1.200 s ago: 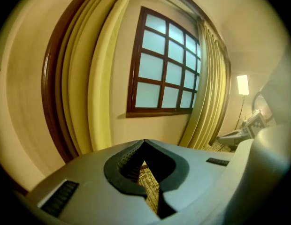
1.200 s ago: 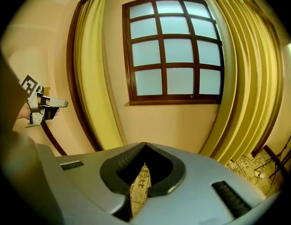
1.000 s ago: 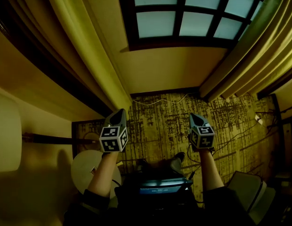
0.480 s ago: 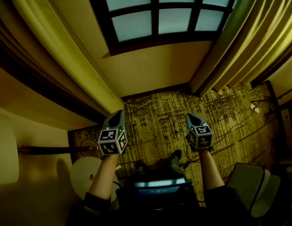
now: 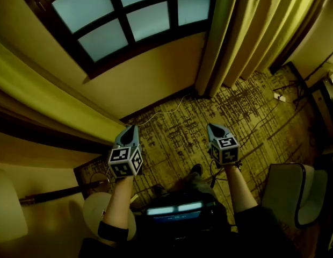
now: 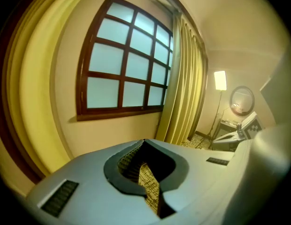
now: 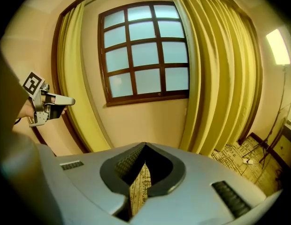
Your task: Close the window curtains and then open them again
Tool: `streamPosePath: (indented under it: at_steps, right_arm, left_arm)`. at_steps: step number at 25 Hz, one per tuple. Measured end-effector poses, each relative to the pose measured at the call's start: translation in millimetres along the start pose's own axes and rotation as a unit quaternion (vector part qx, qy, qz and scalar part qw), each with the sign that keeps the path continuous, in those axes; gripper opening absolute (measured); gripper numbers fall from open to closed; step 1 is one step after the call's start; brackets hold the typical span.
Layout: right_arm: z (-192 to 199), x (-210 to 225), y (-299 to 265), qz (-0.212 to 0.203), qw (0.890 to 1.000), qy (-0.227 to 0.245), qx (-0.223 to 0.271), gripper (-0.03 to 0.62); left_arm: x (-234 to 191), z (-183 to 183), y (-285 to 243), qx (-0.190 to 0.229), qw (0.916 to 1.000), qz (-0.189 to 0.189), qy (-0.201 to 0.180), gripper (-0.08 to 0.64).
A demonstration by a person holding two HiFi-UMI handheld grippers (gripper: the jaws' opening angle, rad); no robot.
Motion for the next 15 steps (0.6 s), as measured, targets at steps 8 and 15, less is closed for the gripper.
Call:
streamPosePath:
  at_steps: [8, 15]
  right_arm:
    - [31.5, 124.2, 50.5, 0.078, 0.994, -0.074, 0.007, 0.015]
    - [53.7, 183.8, 79.8, 0.099, 0.988, -0.118, 0.023, 0.015]
  left_arm:
    - [114.4, -24.7, -78.4, -0.015, 0.9958, 0.077, -0.047, 0.004]
    - [198.5, -42.7, -118.7, -0.019, 0.9881, 0.123, -0.090, 0.004]
Point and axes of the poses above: the fingertips, and each gripper's own axes: y backward along the fingers, x to its right, z out of its underside, the point moved 2 cm from there along y, backward along the fingers, and after that the axes turned 4 degrees about -x, right-handed, at the moved point
